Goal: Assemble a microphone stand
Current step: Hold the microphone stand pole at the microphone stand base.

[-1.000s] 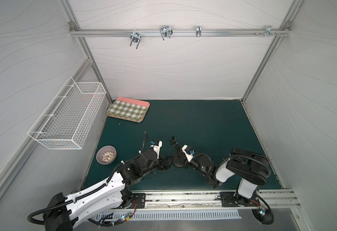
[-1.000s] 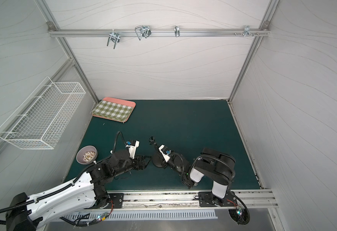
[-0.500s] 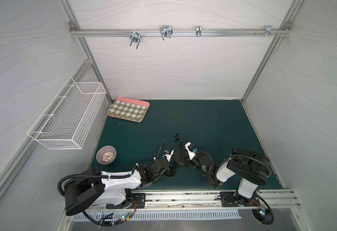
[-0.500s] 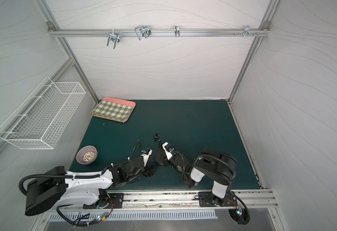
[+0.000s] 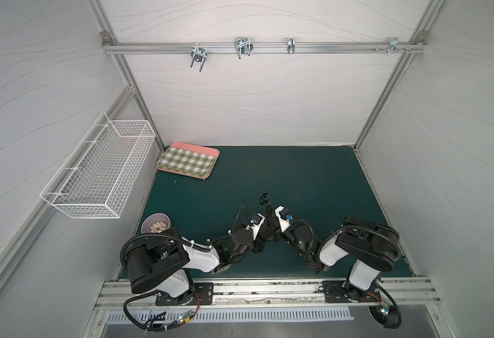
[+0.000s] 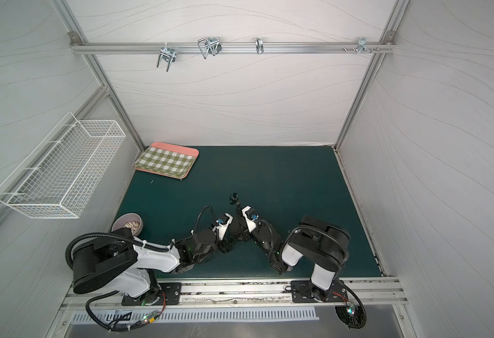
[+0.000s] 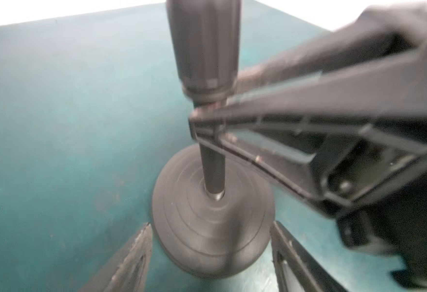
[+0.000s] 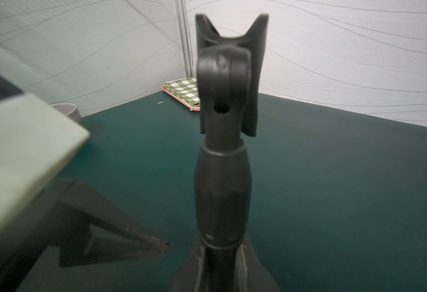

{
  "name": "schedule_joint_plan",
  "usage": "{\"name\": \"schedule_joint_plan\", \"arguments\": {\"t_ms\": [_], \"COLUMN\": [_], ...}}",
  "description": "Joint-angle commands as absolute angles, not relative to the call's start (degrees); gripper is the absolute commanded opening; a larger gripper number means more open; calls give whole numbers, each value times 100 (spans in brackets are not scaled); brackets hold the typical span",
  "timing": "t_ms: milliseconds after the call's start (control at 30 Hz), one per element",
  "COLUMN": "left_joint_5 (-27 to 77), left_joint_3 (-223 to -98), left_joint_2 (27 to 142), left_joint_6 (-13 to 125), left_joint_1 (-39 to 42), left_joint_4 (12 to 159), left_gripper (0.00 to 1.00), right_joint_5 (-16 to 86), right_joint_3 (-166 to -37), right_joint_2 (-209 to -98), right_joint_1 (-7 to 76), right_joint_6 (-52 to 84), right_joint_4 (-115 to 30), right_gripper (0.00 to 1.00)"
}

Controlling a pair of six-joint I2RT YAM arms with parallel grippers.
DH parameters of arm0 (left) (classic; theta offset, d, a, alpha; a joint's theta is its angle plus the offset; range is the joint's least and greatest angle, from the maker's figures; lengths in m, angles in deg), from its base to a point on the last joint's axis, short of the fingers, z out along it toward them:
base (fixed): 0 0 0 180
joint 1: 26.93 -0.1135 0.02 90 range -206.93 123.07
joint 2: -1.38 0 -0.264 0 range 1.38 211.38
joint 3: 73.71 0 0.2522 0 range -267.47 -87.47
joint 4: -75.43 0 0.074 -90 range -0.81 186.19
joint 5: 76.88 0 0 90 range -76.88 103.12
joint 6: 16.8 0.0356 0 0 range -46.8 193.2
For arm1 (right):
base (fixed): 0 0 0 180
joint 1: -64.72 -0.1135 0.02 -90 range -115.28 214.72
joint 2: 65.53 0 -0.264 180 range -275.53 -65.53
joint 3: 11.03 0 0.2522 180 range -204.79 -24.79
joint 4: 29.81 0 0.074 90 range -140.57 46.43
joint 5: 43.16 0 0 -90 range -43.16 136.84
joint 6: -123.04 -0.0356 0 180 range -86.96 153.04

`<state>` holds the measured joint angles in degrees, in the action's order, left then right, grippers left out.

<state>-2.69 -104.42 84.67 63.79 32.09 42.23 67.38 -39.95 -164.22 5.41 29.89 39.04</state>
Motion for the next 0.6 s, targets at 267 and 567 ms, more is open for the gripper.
{"name": "schedule_joint_plan", "arguments": {"t_ms": [267,567], "left_joint_5": [-901,-288], "left_joint_3": [-11983,-14739], "left_joint_2": [5243,6793], "left_joint_6": [6031,4022], "left_joint_1": [3058,2684], "left_joint_4": [8399,11467], "left_gripper": [90,82], "right_joint_5": [5673,5032], "right_joint_3": [-3852,-3754], "right_joint_2": [-16468,-16394], "right_joint_1": [792,970], "right_joint_6": [3687,4022], "right_joint_4": [3597,3590], "right_gripper": [17,17]}}
